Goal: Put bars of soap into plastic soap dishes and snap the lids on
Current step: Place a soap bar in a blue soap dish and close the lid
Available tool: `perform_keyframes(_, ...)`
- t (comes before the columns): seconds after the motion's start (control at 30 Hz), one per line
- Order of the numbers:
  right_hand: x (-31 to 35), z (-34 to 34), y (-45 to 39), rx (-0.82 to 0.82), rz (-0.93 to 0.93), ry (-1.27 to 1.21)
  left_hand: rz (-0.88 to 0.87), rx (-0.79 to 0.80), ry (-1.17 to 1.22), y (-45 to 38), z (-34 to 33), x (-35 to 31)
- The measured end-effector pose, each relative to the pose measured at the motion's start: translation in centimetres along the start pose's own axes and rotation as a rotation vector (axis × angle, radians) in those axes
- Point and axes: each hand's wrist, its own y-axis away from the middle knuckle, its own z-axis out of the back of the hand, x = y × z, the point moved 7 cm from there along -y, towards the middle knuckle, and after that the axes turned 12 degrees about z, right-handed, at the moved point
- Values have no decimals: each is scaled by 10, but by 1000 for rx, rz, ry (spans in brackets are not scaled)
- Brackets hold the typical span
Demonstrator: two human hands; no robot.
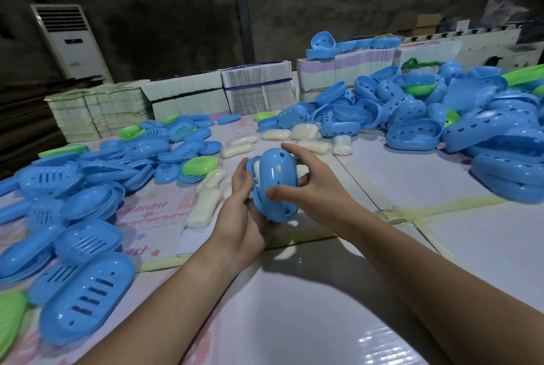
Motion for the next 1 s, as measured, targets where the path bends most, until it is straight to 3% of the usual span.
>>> perform_keyframes(0.23,-3,3,0,-1,-36,-33,4,75,-67,-1,-1,4)
perform_keyframes(0.53,-8,3,-1,54,-100,-89,-52,41,-135,-4,4,-2)
perform_keyframes(1.0,-1,10,-2,-6,-67,-126,-72,25,-211,-2,4,-4)
